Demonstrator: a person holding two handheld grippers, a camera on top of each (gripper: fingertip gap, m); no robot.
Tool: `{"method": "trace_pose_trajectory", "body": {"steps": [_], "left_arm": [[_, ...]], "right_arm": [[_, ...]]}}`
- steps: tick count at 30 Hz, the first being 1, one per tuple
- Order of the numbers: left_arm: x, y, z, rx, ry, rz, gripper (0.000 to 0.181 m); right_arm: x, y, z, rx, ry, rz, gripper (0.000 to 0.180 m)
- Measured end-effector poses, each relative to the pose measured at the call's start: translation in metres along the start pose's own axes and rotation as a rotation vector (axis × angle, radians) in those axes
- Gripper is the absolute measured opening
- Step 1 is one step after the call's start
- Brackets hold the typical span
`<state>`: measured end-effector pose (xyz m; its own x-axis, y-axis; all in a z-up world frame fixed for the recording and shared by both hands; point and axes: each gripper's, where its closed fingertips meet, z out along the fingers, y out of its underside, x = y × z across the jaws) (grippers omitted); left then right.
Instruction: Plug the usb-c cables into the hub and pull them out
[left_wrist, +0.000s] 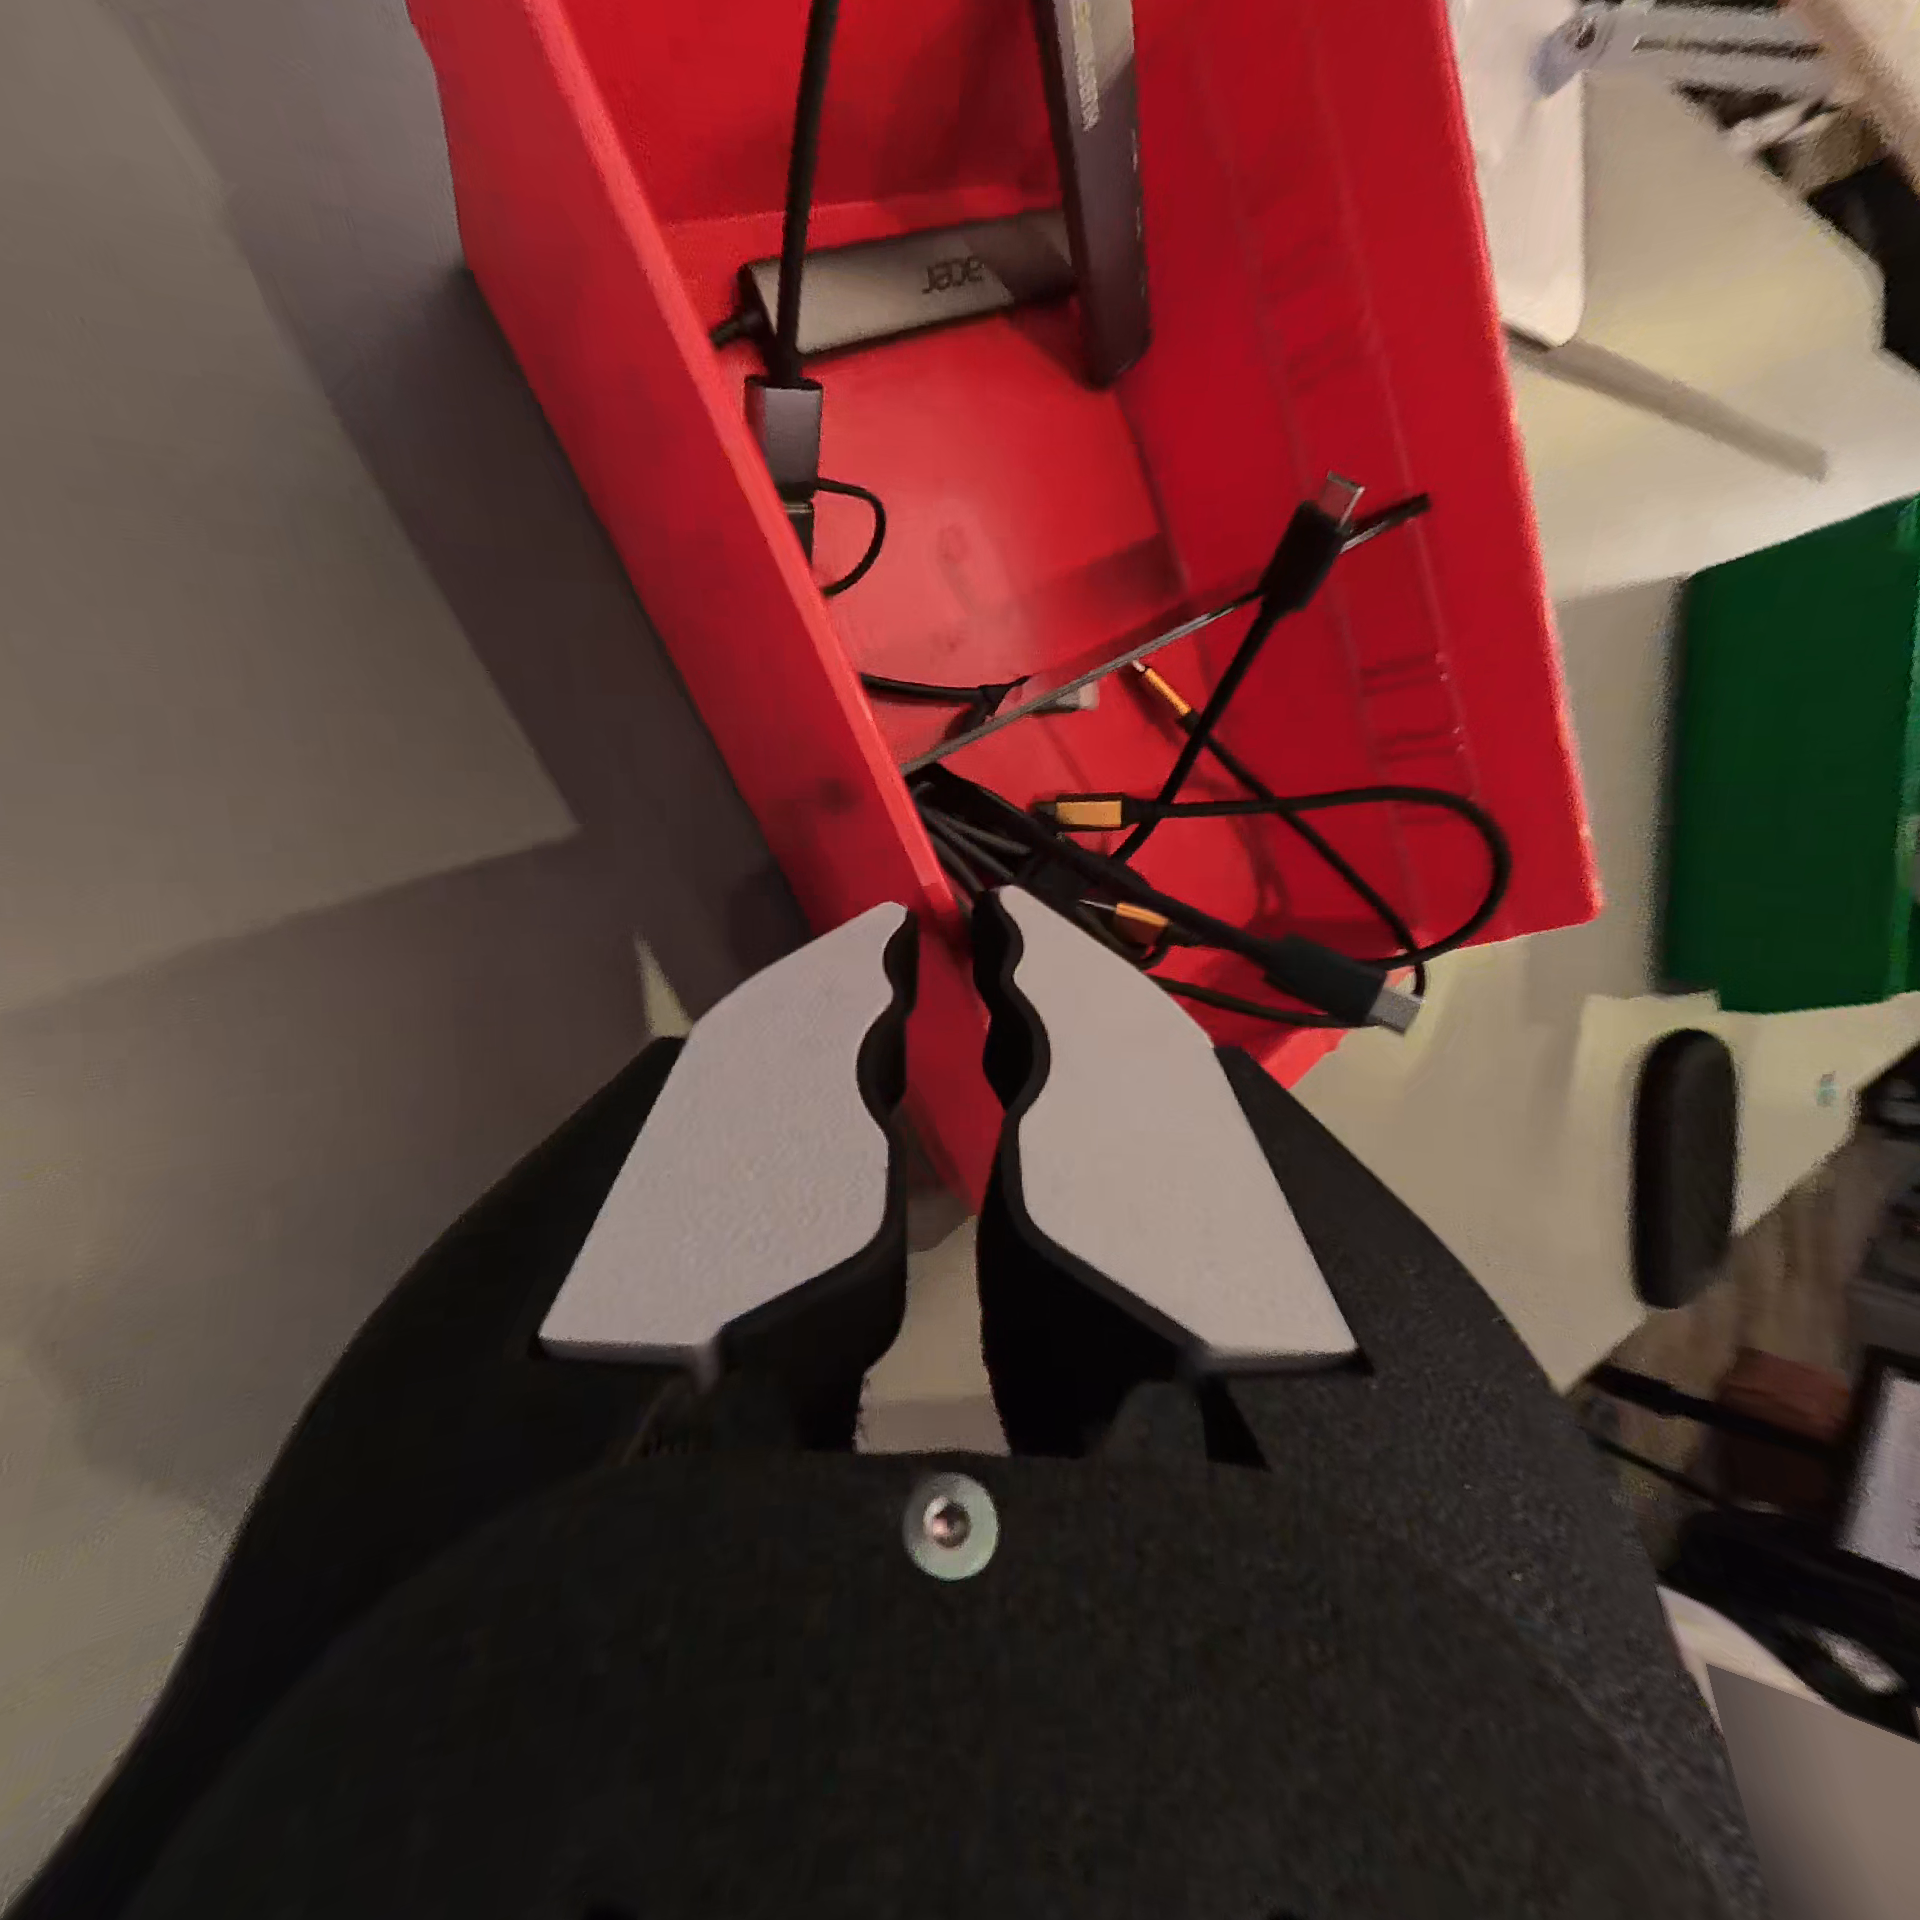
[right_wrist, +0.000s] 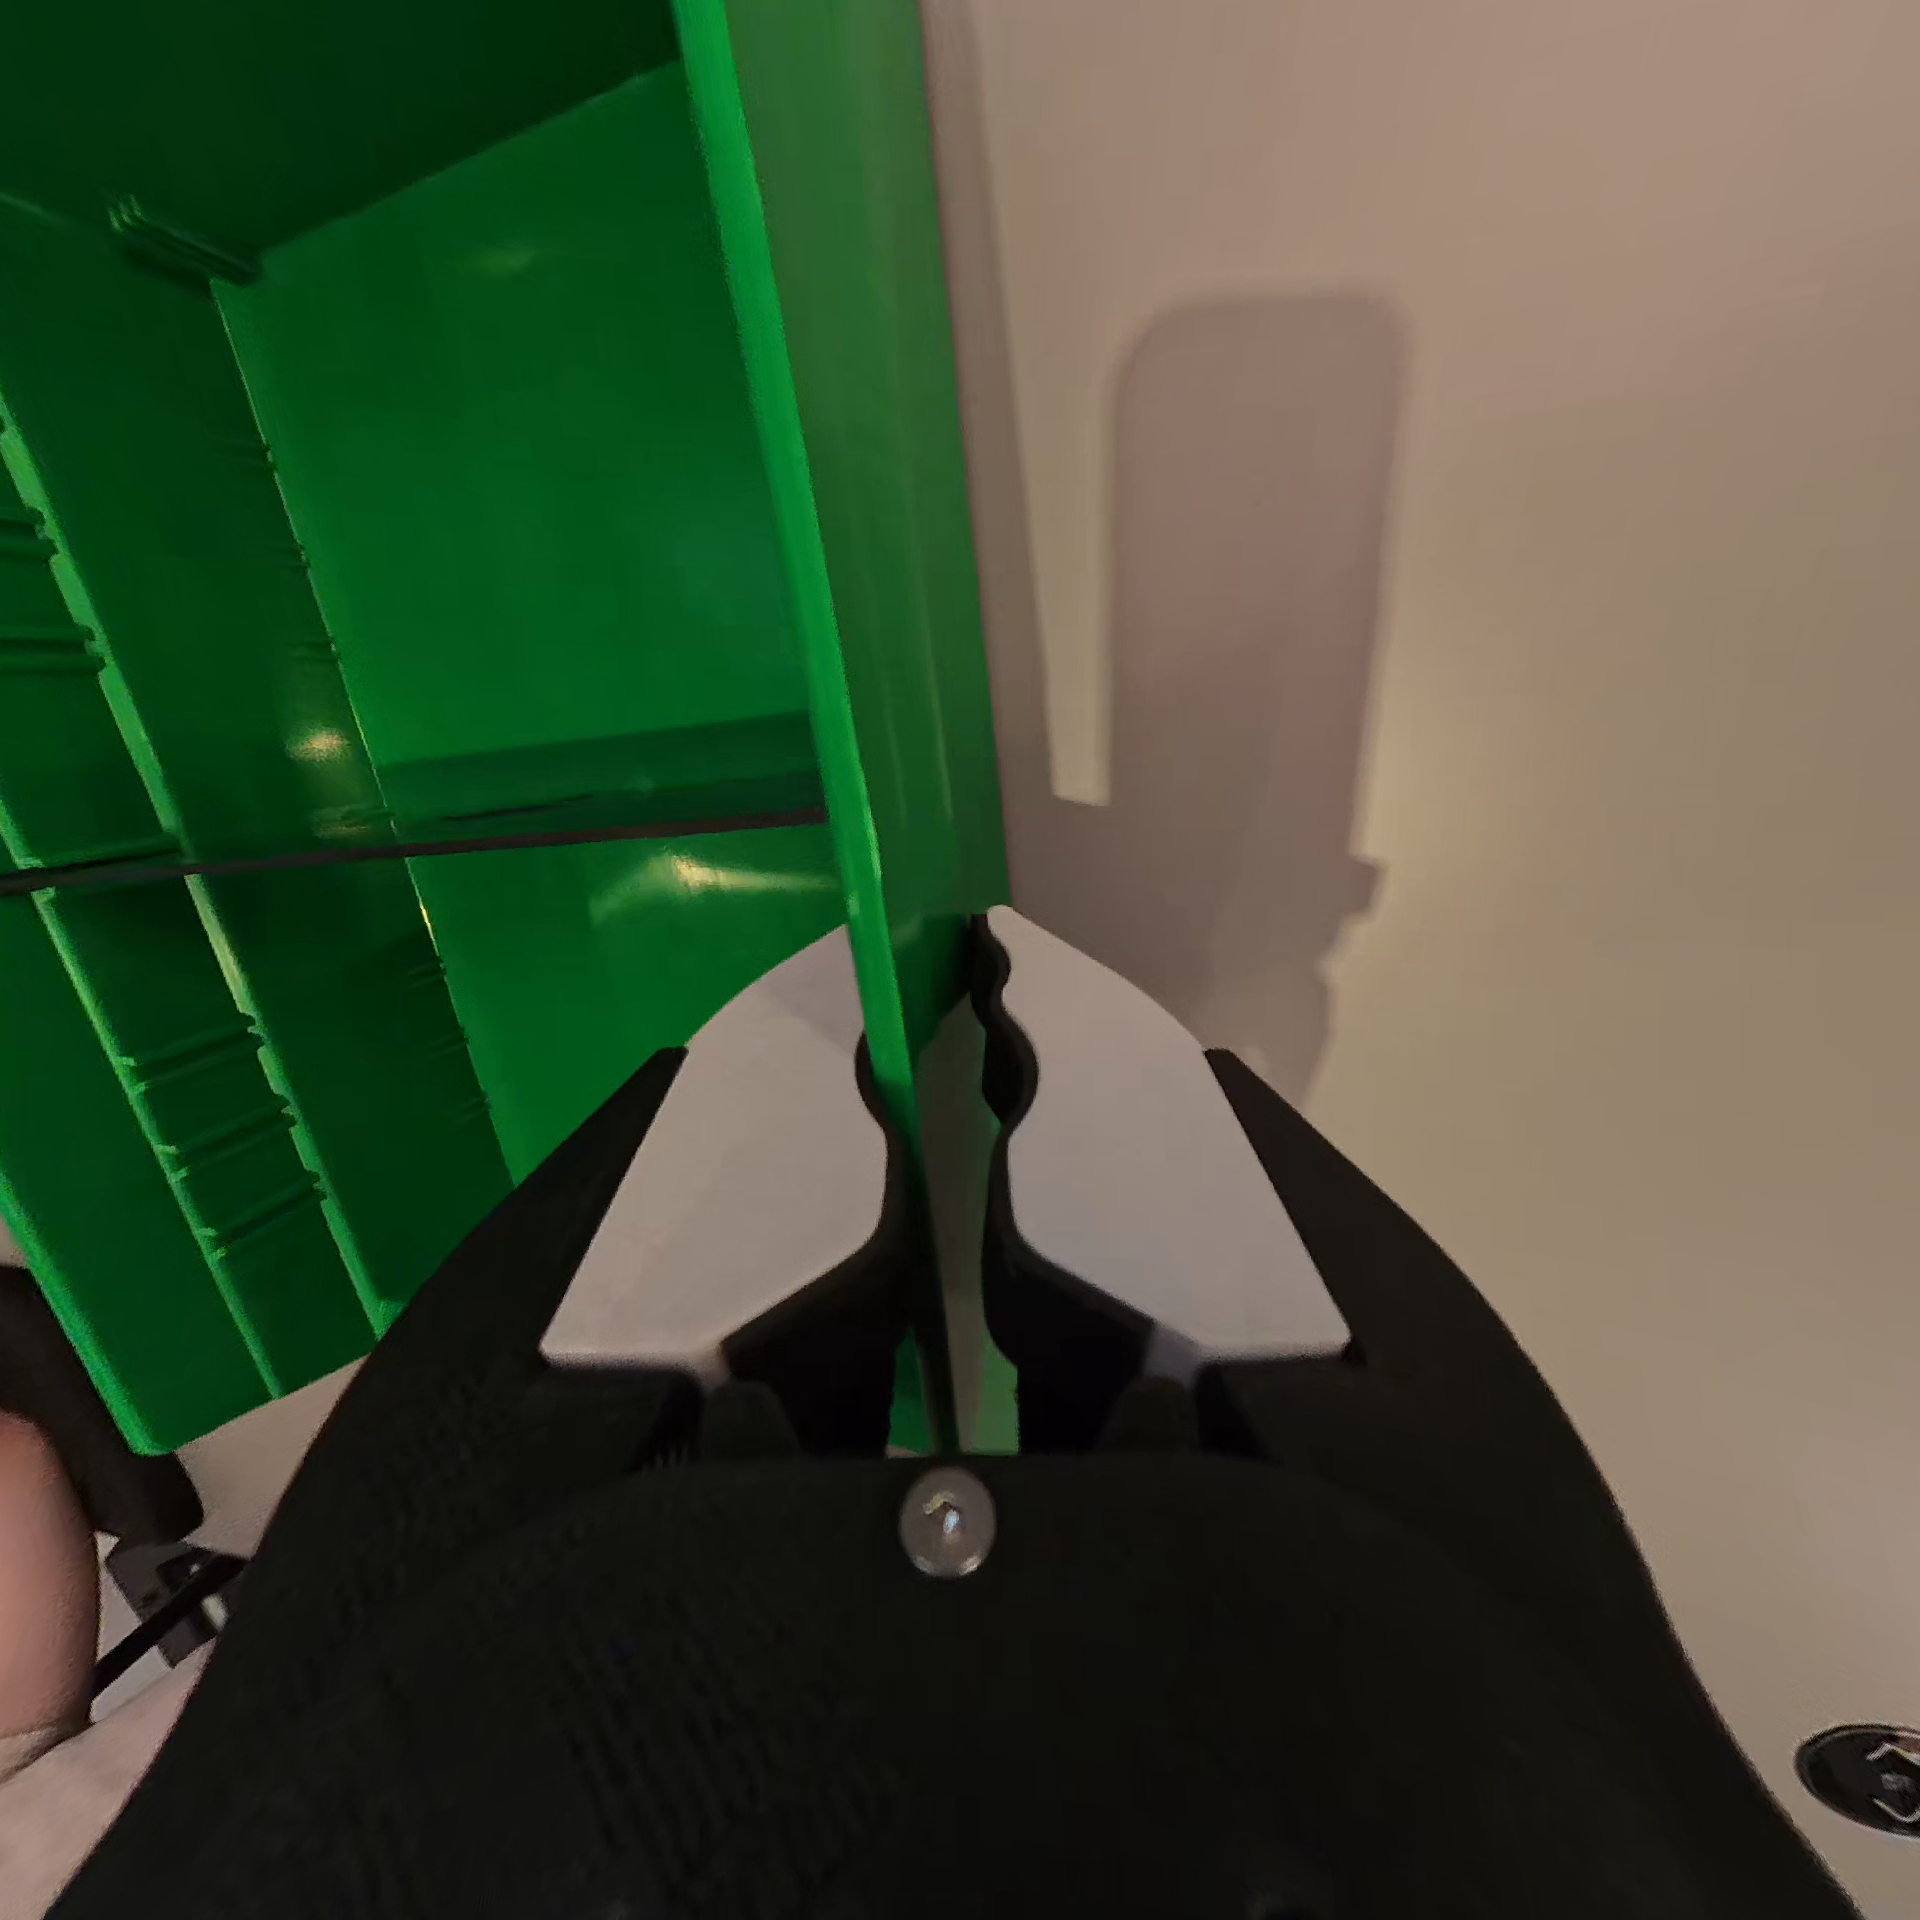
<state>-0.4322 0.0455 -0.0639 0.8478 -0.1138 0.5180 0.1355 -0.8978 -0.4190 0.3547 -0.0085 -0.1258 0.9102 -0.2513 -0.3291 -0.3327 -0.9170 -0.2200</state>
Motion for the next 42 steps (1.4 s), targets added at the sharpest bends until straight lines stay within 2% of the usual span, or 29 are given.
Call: {"method": "trace_pose_trajectory", "body": {"steps": [4,8,10,12,15,18,24,29,34,42], "left_arm": [[-0.001,0.001,0.0,-0.017,-0.099,0.144,0.007],[-0.001,0.009,-0.005,-0.032,-0.091,0.206,0.008],[-0.01,0.01,-0.012,-0.013,-0.108,0.174,0.008],[-0.024,0.005,-0.021,0.031,-0.139,0.06,0.007],[-0.027,0.009,-0.027,0.054,-0.069,-0.051,0.012],[-0.029,0.017,-0.022,0.011,-0.066,-0.069,0.012],[-0.026,0.022,-0.018,-0.094,-0.27,0.296,0.01],[-0.011,0.02,-0.008,-0.104,-0.19,0.364,0.01],[-0.012,0.011,-0.003,-0.093,-0.225,0.439,0.01],[-0.006,0.025,-0.007,-0.112,-0.214,0.495,0.011]], "right_arm": [[0.006,-0.008,0.0,-0.021,0.048,-0.058,0.007],[0.007,-0.006,0.0,-0.075,0.028,-0.112,0.007],[0.007,-0.006,0.0,-0.076,0.023,-0.133,0.007],[0.007,-0.007,0.0,-0.074,0.02,-0.144,0.007],[0.008,-0.007,0.0,-0.077,0.029,-0.155,0.006],[0.008,-0.007,-0.001,-0.077,0.046,-0.161,0.006],[0.008,-0.004,-0.002,-0.053,0.05,-0.167,0.006],[0.012,-0.003,-0.003,-0.049,0.044,-0.171,0.006],[0.019,-0.011,-0.004,-0.047,0.051,-0.171,0.006],[0.019,-0.014,-0.003,-0.032,0.093,-0.255,0.006]]}}
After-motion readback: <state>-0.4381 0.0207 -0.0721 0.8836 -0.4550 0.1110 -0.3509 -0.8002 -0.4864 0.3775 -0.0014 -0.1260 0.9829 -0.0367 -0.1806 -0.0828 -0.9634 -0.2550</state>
